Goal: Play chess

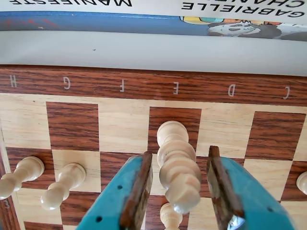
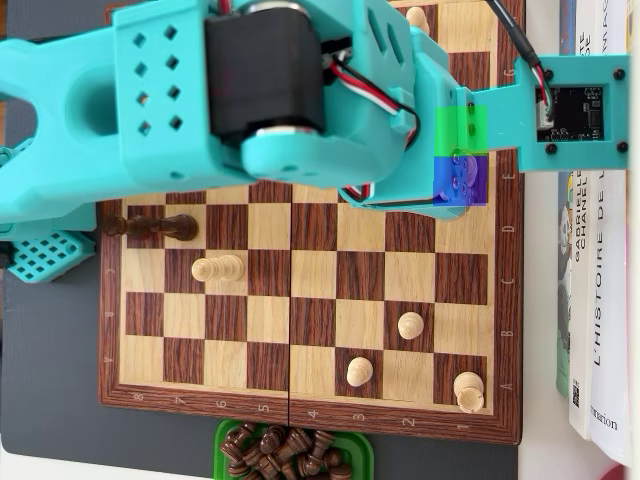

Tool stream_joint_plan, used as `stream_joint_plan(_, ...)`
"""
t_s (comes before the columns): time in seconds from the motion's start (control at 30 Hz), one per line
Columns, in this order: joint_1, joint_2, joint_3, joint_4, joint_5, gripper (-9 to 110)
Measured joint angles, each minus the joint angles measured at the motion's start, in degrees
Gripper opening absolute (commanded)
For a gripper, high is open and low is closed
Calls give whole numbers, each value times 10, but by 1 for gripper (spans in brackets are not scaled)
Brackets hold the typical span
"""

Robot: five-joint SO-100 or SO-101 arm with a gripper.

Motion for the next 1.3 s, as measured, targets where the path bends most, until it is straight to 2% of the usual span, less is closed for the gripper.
stream_joint_plan(0.3, 0, 0, 0, 0, 0, 7)
stream_joint_plan(1.3, -8, 21, -4, 1, 0, 7)
